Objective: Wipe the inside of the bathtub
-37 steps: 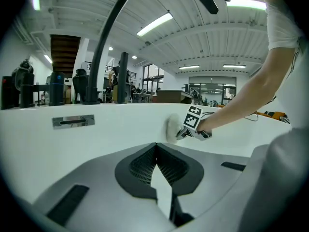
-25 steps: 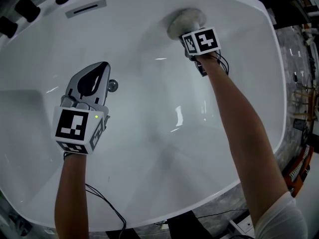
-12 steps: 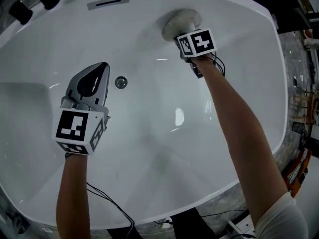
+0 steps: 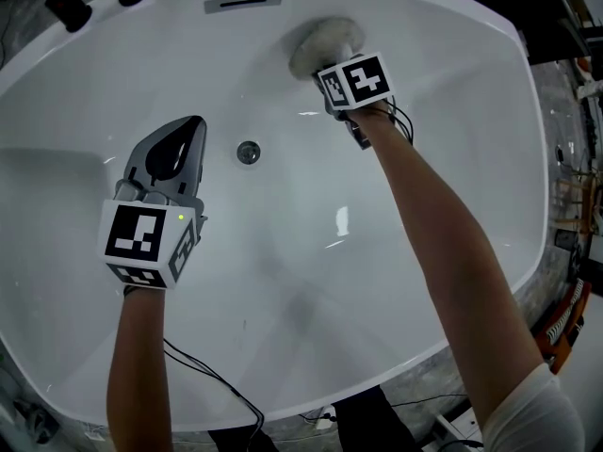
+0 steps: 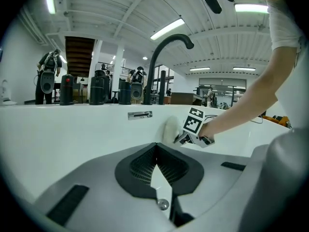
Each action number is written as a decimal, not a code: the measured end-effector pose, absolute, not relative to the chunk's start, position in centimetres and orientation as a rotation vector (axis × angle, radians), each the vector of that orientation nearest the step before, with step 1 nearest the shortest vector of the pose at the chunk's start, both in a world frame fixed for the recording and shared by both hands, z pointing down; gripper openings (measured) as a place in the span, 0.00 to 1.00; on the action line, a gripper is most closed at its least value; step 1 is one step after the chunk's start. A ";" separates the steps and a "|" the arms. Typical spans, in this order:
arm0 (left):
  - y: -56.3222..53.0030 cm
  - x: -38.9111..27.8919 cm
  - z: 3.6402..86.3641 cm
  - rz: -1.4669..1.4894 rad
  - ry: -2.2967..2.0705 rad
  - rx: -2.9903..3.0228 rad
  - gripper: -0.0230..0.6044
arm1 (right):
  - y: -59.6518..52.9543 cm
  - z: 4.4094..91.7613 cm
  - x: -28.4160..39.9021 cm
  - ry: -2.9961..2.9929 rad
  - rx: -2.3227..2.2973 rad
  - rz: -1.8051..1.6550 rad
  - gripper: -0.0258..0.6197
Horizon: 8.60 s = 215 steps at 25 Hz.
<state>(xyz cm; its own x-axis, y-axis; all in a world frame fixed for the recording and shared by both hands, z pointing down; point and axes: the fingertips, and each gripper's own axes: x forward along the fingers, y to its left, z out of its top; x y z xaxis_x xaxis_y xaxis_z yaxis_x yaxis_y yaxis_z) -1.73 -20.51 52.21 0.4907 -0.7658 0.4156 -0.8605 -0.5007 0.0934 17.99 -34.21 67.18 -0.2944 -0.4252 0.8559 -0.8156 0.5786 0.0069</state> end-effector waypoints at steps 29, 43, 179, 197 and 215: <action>-18.3 -22.2 53.9 0.441 -1.515 2.317 0.05 | -30.4 66.8 -5.0 -1.972 0.944 0.569 0.19; -19.3 -30.1 55.9 0.528 -1.504 2.267 0.05 | -28.5 65.9 -15.7 -2.002 0.906 0.574 0.19; -13.9 -20.1 63.6 0.496 -1.446 2.218 0.05 | -25.5 80.9 -6.8 -1.989 0.830 0.738 0.19; -17.0 -11.4 59.2 0.515 -1.402 2.280 0.05 | -28.1 76.3 2.0 -2.004 0.873 0.727 0.19; -19.5 2.5 61.0 0.534 -1.332 2.330 0.05 | -30.6 78.4 17.8 -1.964 0.961 0.773 0.19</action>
<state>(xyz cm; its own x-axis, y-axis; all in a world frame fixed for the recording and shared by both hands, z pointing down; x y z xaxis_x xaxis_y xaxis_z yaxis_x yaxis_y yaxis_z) 2.49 -19.48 60.99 0.4724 -0.7181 0.5110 -0.8722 -0.4644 0.1535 17.80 -30.56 78.36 -0.3917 -0.3454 0.8528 -0.8339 0.5249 -0.1704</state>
